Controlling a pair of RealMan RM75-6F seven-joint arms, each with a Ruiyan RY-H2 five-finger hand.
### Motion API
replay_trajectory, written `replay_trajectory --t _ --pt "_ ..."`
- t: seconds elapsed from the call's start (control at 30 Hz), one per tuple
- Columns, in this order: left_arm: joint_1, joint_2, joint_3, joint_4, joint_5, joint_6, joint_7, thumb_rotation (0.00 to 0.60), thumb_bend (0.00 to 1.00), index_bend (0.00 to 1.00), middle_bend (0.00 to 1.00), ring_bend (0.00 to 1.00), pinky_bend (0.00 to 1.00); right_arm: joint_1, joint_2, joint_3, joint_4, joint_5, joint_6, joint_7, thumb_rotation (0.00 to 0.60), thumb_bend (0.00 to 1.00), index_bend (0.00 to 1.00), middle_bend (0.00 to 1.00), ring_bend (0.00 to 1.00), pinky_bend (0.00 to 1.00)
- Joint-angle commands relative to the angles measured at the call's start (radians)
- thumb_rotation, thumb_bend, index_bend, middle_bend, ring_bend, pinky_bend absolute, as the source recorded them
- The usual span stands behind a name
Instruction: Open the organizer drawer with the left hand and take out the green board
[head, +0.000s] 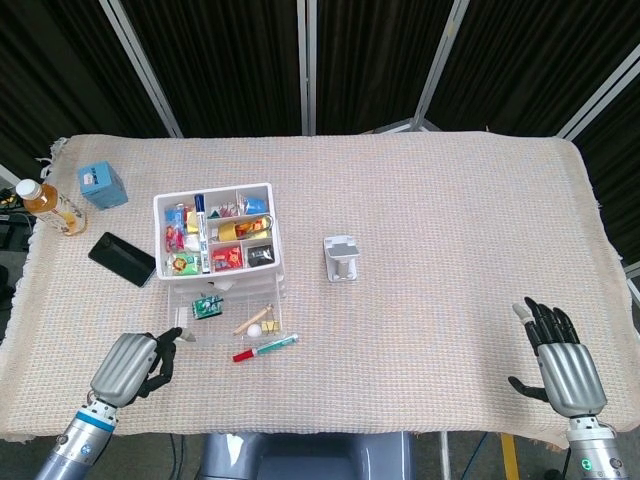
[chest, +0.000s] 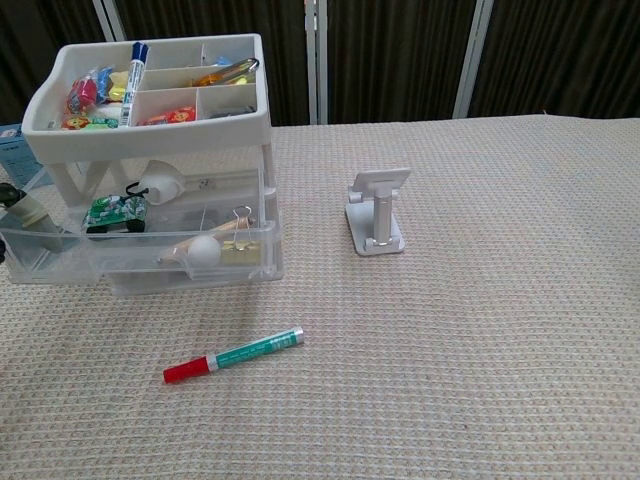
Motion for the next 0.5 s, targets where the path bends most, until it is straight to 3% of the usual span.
replay_trajectory --t 0.03,0.5 --pt "0.003 0.002 0.006 0.003 0.010 0.002 -0.002 0.600 1.00 0.38 0.76 0.77 0.63 0.000 0.001 0.000 -0.001 -0.001 0.001 0.001 0.600 0.02 0.11 0.00 0.00 0.00" --pt "0.004 0.020 0.030 0.004 0.055 -0.001 -0.029 0.600 1.00 0.37 0.76 0.77 0.63 0.000 0.001 -0.002 -0.004 0.001 -0.002 -0.004 0.600 0.02 0.11 0.00 0.00 0.00"
